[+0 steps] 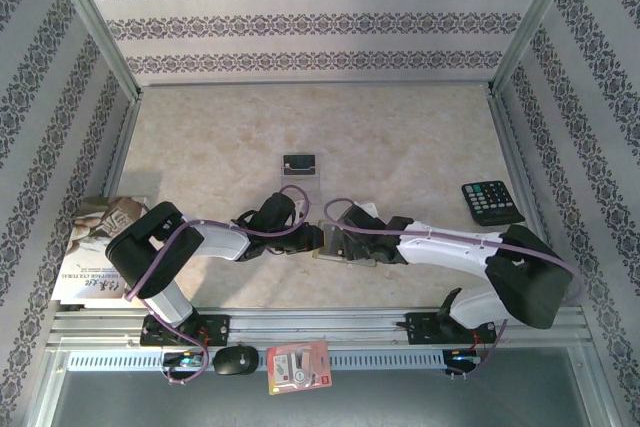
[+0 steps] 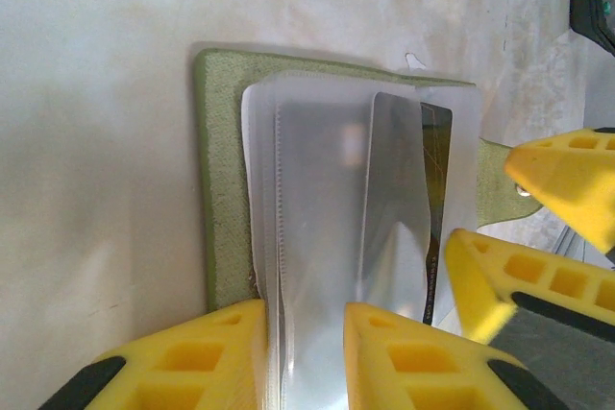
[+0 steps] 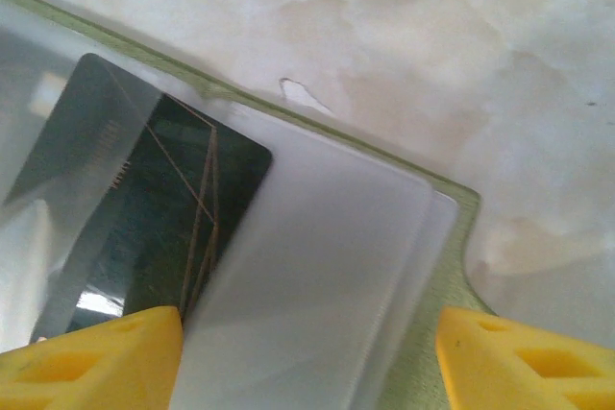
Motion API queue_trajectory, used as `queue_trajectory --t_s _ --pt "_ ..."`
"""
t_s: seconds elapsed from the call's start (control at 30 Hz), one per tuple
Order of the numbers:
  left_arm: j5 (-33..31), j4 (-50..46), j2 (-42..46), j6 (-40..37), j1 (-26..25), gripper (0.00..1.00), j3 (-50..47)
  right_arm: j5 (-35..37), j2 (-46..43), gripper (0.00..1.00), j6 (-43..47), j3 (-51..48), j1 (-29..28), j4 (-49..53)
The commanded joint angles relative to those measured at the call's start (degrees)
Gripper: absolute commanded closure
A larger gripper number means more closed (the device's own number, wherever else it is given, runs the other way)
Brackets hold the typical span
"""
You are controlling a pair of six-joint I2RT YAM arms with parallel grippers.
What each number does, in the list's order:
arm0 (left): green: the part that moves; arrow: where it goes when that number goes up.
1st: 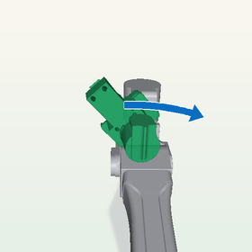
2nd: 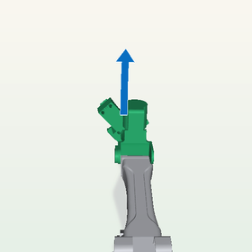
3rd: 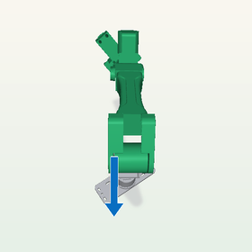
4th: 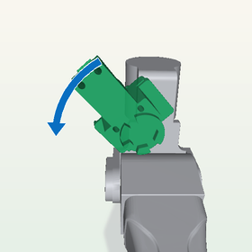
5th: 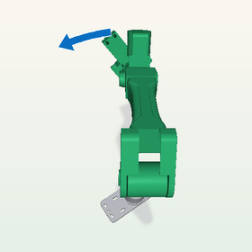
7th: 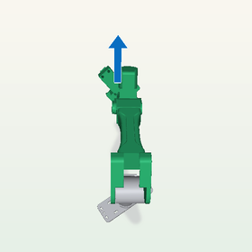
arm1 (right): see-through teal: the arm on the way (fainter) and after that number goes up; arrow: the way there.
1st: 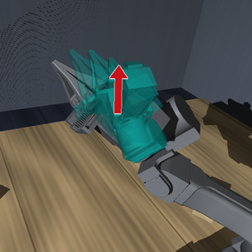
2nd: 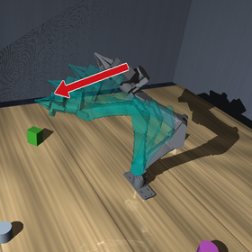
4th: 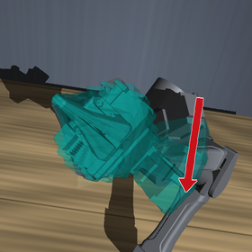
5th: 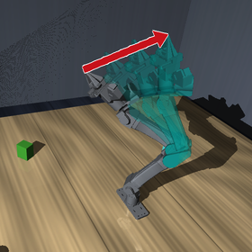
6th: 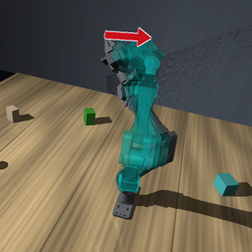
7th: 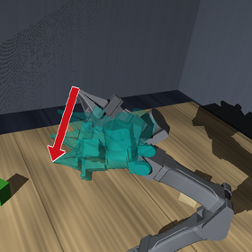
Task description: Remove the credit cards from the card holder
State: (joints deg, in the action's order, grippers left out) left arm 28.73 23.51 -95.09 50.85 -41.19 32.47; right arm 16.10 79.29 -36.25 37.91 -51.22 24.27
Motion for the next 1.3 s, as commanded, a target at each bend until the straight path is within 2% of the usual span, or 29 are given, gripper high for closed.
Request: queue_trajectory --t_s 0.0,0.23,0.3,0.4,0.47,0.57,0.77,1.07,1.27 --pt "-1.5 -11.0 0.0 -1.2 -0.4 0.73 -2.5 2.5 -2.7 0.28 -0.8 -0.1 0.2 4.0" --pt "-4.0 -14.4 6.1 -2.4 0.8 0.72 -2.9 0.4 -10.1 0.33 -1.1 -0.9 0.5 1.4" --pt "-5.2 -15.9 8.2 -3.3 0.8 0.72 -2.7 -3.2 -12.1 0.38 -1.3 -1.6 1.9 -1.1" --pt "-6.4 -17.7 10.5 -5.2 0.5 0.76 -1.5 -12.7 -13.2 0.45 -1.6 -3.3 5.4 -7.0" --pt "-6.6 -17.8 10.7 -6.6 -0.4 0.79 0.1 -19.4 -11.9 0.53 -2.9 -3.7 8.1 -9.9" --pt "-6.2 -17.7 9.6 -8.8 -2.1 0.80 3.4 -24.3 -9.0 0.58 -4.1 -4.3 10.0 -12.8" --pt "-3.2 -13.3 5.2 -10.1 -3.4 0.80 7.2 -26.0 -5.8 0.64 -5.6 -5.2 12.5 -14.5" --pt "0.6 -7.4 -2.4 -8.0 -4.3 0.82 8.7 -27.7 -2.9 0.65 -4.9 -6.0 14.4 -17.0" --pt "-0.2 -8.8 -4.4 -6.3 -4.0 0.85 8.8 -28.3 -1.1 0.67 -4.4 -5.6 15.4 -17.9"
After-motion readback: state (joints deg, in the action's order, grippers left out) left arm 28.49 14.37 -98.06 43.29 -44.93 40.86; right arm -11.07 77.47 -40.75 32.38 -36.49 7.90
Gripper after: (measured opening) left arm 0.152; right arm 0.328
